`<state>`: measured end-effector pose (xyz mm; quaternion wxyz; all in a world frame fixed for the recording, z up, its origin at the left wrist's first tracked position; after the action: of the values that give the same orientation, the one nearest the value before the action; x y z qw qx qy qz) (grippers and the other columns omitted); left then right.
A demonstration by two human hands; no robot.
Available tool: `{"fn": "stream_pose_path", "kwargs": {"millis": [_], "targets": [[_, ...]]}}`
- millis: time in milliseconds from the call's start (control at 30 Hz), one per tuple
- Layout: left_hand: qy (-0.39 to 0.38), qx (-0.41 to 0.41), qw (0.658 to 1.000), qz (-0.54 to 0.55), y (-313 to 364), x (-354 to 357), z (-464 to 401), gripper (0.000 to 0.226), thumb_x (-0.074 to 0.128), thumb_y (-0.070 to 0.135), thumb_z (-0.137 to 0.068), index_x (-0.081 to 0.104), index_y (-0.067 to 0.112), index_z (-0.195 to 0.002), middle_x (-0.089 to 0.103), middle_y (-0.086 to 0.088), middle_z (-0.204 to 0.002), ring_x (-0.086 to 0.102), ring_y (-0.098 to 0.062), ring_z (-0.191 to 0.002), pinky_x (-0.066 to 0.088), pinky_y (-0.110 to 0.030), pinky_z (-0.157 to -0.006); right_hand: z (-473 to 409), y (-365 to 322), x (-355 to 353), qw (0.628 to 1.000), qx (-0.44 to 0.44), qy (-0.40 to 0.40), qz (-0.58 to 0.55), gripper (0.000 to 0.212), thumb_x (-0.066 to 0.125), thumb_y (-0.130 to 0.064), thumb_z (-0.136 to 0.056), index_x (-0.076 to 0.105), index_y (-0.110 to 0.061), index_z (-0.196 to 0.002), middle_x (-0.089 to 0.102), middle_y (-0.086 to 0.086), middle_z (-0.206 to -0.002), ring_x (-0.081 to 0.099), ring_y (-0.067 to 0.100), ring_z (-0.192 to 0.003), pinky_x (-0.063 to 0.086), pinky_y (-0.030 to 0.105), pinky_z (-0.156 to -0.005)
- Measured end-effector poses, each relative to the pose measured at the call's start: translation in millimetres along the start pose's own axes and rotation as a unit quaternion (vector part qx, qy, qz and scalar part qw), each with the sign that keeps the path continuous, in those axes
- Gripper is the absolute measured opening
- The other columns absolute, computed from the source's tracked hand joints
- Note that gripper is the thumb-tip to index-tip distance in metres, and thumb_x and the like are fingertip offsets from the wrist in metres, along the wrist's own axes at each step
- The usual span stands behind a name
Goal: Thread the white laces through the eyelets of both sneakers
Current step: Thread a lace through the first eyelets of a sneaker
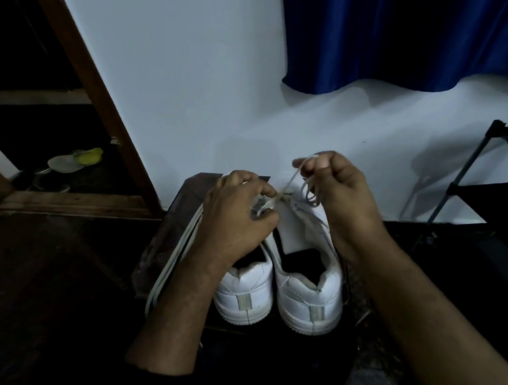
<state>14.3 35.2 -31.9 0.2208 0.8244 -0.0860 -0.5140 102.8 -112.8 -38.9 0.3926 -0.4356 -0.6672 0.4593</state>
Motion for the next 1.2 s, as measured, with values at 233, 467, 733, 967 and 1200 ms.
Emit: {"fn": "stream_pose_path", "kwargs": {"millis": [233,467,733,967,1200], "targets": [[-0.008,0.012,1.0,0.0,1,2,-1,0.038,0.07,0.028,-0.082,0.072,0.037,-0.119,0.062,0.012,-0.128,0.056,-0.014,-0.122,0.038,-0.032,-0.108,0,-9,-10,0.983,0.105,0.101,-0.112,0.02,0.046,-0.025,-0.104,0.058,-0.022,-0.088,0.044,-0.003,-0.059,0.037,0.012,-0.046,0.031,0.022,-0.049],[-0.073,0.005,0.997,-0.039,9,4,-5,0.047,0.056,0.028,-0.094,0.061,0.047,-0.136,0.052,0.01,-0.142,0.043,-0.018,-0.135,0.032,-0.039,-0.115,1,18,-12,0.897,-0.044,-0.092,0.43,0.019,0.06,-0.032,-0.097,0.071,-0.021,-0.107,0.06,0.004,-0.1,0.061,0.023,-0.095,0.045,0.029,-0.087],[-0.152,-0.035,0.986,-0.067,19,4,-15,0.03,0.051,0.031,-0.092,0.065,0.042,-0.116,0.053,0.006,-0.122,0.045,-0.022,-0.123,0.035,-0.04,-0.097,17,-8,-17,0.896,-0.093,-0.13,0.415,0.041,0.043,-0.066,-0.089,0.065,-0.033,-0.1,0.057,-0.011,-0.093,0.059,0.008,-0.086,0.052,0.04,-0.079],[-0.09,-0.08,0.985,0.126,6,9,-25,0.011,0.071,0.036,-0.09,0.073,0.032,-0.08,0.07,0.015,-0.091,0.065,-0.001,-0.089,0.054,-0.035,-0.093,26,0,-28,0.91,-0.065,-0.088,0.401,0.017,0.062,-0.024,-0.085,0.06,-0.032,-0.101,0.066,-0.011,-0.102,0.055,0.007,-0.078,0.053,0.037,-0.075],[0.134,-0.064,0.864,0.482,0,-6,-26,0.016,0.058,0.005,-0.101,0.062,0.017,-0.091,0.074,-0.006,-0.084,0.072,-0.033,-0.099,0.052,-0.043,-0.099,28,0,-25,0.918,-0.041,-0.045,0.392,0.019,0.064,-0.021,-0.082,0.063,-0.03,-0.099,0.066,-0.008,-0.086,0.055,0.006,-0.068,0.048,0.032,-0.066]]}}
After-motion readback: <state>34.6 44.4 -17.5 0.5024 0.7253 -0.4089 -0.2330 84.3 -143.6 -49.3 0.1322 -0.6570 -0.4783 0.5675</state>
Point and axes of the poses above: each hand's wrist, its own z-axis away from the middle knuckle, its own x-axis out of the palm, y = z × x, the point moved 1 cm from there along -z, towards the middle knuckle
